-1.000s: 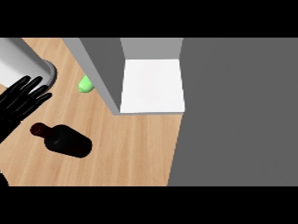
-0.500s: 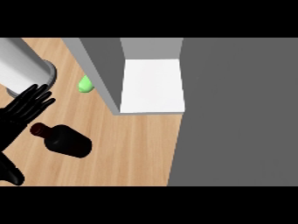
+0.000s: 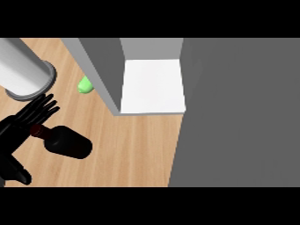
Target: Pick up the wine, place it into the cabinet and close the cabinet
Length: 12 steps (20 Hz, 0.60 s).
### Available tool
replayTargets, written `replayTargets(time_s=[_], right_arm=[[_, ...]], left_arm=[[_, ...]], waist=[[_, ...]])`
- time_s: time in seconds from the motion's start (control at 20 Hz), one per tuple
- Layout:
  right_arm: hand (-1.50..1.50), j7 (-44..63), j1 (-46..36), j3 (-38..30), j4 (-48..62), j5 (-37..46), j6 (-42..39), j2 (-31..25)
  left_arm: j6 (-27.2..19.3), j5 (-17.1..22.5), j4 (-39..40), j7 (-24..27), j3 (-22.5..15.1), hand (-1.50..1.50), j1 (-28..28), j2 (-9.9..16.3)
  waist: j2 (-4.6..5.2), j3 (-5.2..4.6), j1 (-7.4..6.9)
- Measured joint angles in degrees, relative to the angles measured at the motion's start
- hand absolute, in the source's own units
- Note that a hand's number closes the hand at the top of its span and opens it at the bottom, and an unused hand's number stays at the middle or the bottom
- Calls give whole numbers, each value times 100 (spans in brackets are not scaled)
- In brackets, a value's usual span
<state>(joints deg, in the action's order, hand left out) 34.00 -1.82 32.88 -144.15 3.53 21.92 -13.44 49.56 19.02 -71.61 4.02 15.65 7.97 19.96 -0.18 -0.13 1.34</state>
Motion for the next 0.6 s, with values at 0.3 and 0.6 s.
replayTargets(time_s=[0.3, 0.6], right_arm=[[-150, -47, -68, -76, 8, 9, 54, -163], [-150, 58, -250, -21, 36, 14, 147, -175]], left_arm=[[-130, -823, 899, 761, -36, -150, 334, -35], [-521, -1608, 1840, 1651, -194, -150, 609, -59]], waist=[[11, -1, 34], [19, -3, 18]])
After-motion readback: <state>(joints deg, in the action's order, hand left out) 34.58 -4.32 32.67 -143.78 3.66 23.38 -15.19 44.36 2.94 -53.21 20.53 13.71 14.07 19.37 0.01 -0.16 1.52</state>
